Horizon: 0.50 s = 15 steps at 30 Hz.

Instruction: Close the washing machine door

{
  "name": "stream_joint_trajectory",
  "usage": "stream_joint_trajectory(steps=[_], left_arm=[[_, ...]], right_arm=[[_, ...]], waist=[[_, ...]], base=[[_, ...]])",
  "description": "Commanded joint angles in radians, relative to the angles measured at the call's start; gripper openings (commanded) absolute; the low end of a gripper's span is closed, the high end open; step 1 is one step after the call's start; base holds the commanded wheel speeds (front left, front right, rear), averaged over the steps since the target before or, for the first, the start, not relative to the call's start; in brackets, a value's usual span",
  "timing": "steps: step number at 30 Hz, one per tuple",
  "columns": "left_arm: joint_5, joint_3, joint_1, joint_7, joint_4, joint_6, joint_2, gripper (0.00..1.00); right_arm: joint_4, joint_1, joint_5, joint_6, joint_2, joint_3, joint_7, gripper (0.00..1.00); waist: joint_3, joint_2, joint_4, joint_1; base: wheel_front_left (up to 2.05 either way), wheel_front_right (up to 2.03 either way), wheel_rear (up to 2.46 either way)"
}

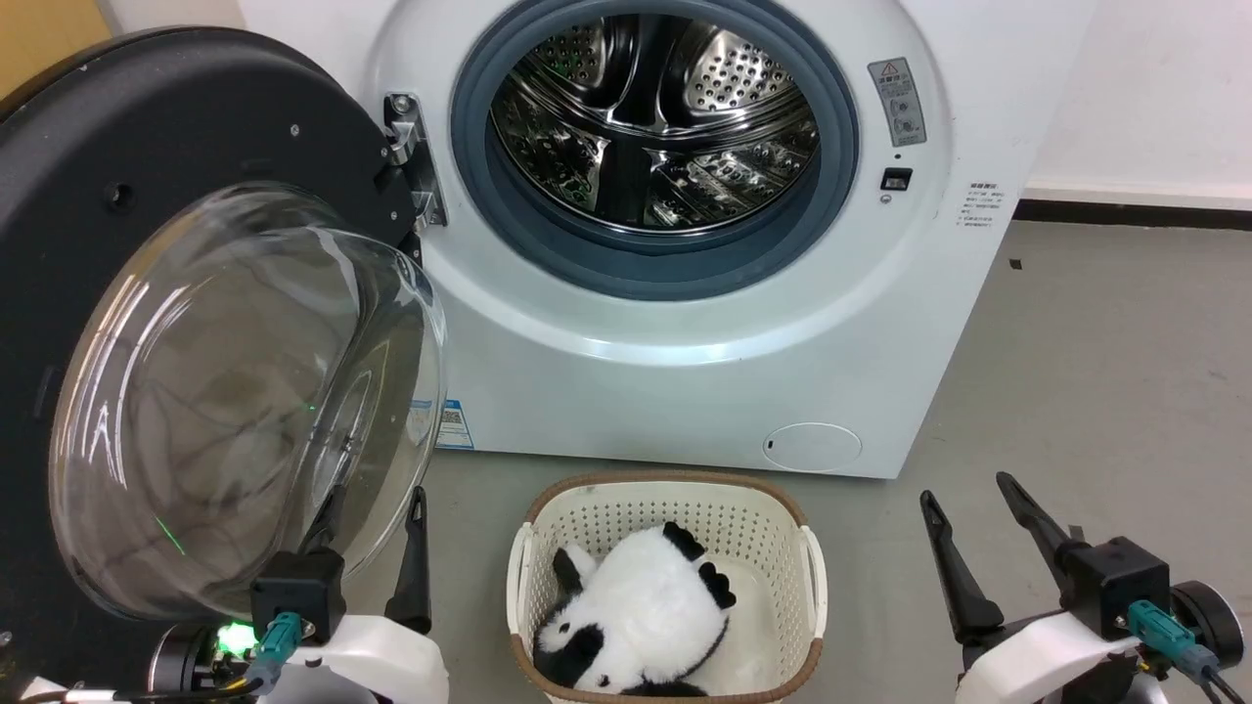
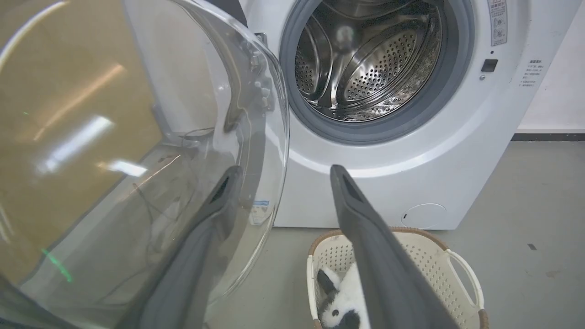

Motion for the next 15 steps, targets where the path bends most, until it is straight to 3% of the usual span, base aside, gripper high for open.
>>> stream_joint_trajectory(steps=[1, 15], left_arm=[[-0.01, 0.001, 0.007, -0.009, -0.005, -0.001, 0.0, 1.0], [-0.017, 0.0, 0.017, -0.038, -0.016, -0.003, 0.0, 1.0]], right_arm=[[-0.005, 0.006, 0.009, 0.0, 0.001, 0.002, -0.01, 1.0], [-0.013, 0.017, 0.023, 0.0, 0.001, 0.023, -0.039, 1.0]], waist=[[0.0, 0.0, 0.001, 0.0], [-0.01, 0.0, 0.051, 0.0]], base=[[0.0, 0.0, 0.0], [0.0, 0.0, 0.0]])
